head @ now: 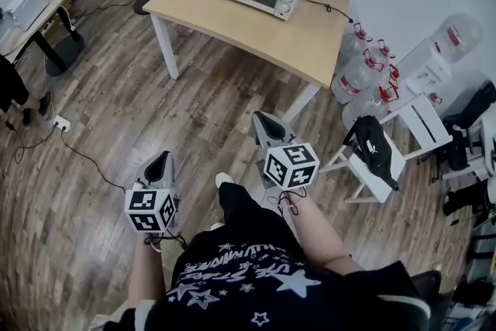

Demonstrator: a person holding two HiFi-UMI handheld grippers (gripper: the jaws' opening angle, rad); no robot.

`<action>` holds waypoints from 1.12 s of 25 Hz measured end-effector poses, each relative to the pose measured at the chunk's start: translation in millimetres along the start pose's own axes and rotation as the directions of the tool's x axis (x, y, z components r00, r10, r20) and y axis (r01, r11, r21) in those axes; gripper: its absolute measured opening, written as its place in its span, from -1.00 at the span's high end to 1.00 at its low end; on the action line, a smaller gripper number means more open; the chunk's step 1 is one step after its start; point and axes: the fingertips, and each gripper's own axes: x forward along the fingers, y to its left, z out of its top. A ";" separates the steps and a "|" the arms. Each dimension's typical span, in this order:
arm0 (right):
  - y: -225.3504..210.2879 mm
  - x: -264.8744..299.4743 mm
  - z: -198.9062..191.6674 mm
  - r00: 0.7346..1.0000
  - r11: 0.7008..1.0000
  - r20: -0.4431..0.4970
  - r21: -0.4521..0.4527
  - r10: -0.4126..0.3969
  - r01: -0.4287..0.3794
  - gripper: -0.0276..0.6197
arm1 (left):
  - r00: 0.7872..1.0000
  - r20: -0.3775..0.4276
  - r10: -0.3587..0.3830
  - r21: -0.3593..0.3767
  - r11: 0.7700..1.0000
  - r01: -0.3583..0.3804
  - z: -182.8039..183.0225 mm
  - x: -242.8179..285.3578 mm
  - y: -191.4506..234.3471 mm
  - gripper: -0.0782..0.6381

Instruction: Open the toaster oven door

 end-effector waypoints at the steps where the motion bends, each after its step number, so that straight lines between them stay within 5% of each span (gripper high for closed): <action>1: -3.5 8.5 2.8 1.000 1.000 0.001 0.006 -0.002 0.002 0.84 | 1.000 -0.002 -0.001 0.002 1.000 0.001 3.7 6.2 3.9 0.72; 2: -7.9 17.3 5.6 1.000 1.000 0.002 0.014 -0.003 0.003 0.54 | 1.000 -0.005 -0.003 0.003 1.000 0.003 7.5 13.4 7.3 0.72; 10: -65.8 95.7 28.8 0.999 0.998 -0.005 0.056 -0.038 0.038 0.20 | 0.999 -0.040 -0.015 0.023 1.000 0.016 40.9 96.5 39.6 0.72; 28: -192.2 204.5 69.0 0.996 0.982 -0.010 0.165 -0.093 0.093 0.18 | 0.998 -0.046 -0.033 0.078 0.996 0.036 125.5 247.5 64.8 0.72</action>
